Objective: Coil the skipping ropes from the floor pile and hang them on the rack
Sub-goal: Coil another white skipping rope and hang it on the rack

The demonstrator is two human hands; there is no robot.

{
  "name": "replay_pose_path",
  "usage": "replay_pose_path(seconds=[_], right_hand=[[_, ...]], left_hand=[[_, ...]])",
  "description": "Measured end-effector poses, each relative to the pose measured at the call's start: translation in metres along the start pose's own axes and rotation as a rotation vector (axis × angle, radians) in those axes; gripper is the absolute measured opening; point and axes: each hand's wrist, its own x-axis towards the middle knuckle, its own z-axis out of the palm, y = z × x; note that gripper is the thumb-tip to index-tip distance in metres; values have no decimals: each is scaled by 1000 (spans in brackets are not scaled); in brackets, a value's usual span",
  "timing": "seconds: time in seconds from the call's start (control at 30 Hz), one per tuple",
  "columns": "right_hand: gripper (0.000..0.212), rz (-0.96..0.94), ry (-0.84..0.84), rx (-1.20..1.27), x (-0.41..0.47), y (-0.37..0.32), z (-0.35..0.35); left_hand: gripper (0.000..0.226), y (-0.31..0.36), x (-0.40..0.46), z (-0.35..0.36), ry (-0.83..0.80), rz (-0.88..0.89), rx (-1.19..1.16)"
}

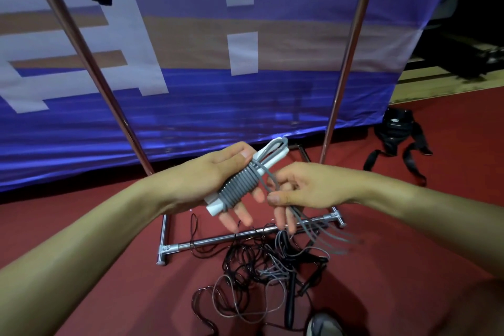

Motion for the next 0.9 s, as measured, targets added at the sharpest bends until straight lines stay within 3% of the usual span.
replay_pose_path(seconds=[0.1, 0.2, 0.37, 0.47, 0.57, 0.63, 0.7, 0.8, 0.9], right_hand=[[35, -48, 41, -167, -1, -7, -1], [50, -109, 106, -94, 0, -13, -2], [60, -95, 105, 40, 0, -16, -2], [48, -78, 166, -102, -3, -14, -8], [35, -66, 232, -263, -4, -12, -17], [39, -44, 242, -268, -7, -14, -23], [23, -49, 221, -277, -9, -23, -26], [18, -60, 259, -394, -7, -40, -24], [20, -74, 406, -546, -6, -56, -17]], left_hand=[[27, 1, 5, 2, 120, 70, -55], [21, 6, 7, 1, 205, 112, -191], [28, 10, 1, -4, 164, 142, -204], [35, 5, -3, -5, 63, 129, -219], [40, -1, -7, -11, -175, 69, -228], [43, -2, -8, -15, -308, -28, -121], [36, -1, -8, -15, -397, -148, 63], [24, 0, -6, -7, -442, -228, 250], [24, 1, -2, -1, -349, -174, 390]])
